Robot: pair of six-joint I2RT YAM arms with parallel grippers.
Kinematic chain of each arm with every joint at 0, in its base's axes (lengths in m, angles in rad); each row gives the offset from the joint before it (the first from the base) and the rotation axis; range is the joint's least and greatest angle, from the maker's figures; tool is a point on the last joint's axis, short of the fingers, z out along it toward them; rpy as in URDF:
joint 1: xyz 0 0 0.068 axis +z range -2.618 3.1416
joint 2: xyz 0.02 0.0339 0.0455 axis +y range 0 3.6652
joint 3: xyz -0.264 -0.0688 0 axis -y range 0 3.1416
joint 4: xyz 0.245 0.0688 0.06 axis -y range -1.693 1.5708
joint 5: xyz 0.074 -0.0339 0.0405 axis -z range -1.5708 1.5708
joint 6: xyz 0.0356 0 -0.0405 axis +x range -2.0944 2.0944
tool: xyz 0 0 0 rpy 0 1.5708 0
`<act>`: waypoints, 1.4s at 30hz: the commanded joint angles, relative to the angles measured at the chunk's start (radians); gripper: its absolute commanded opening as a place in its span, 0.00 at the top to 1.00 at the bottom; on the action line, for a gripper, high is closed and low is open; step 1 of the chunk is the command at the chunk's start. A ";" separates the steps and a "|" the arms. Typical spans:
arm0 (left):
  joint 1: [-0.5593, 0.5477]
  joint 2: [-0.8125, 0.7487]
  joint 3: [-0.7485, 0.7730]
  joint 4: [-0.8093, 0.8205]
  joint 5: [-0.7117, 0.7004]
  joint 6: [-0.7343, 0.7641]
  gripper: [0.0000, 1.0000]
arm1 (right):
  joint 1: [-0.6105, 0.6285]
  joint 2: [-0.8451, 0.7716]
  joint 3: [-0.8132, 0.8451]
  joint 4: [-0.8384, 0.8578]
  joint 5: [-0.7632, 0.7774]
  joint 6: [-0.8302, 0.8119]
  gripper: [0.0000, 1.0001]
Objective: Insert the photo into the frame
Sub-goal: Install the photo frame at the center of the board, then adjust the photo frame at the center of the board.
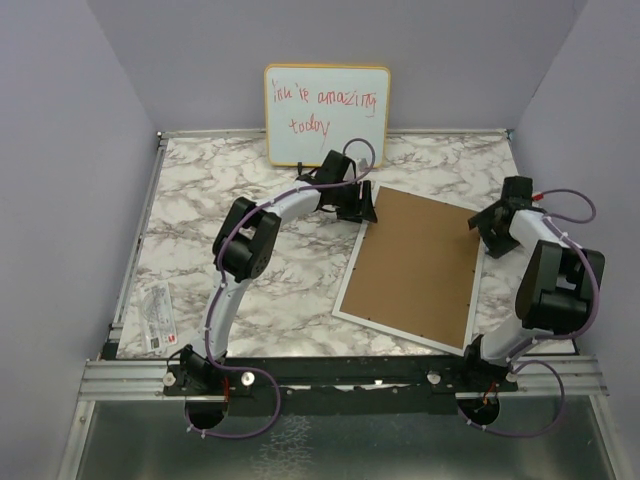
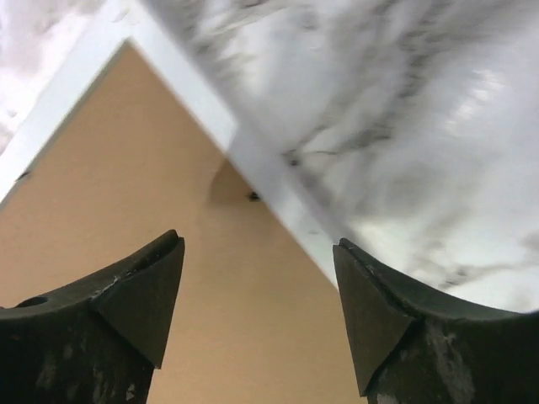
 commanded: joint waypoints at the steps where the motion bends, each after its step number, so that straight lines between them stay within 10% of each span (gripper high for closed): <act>1: 0.008 0.066 -0.096 -0.183 -0.150 0.090 0.40 | -0.034 -0.077 -0.080 -0.093 0.104 0.040 0.22; 12: 0.008 0.061 -0.103 -0.204 -0.130 0.104 0.40 | -0.045 -0.012 -0.158 0.080 -0.221 -0.045 0.22; 23: 0.006 -0.149 -0.335 -0.168 -0.172 0.125 0.66 | 0.002 0.079 -0.087 0.174 -0.514 -0.190 0.39; 42: -0.094 -0.455 -0.792 -0.125 -0.177 0.175 0.62 | 0.223 0.392 0.251 0.199 -0.817 -0.473 0.44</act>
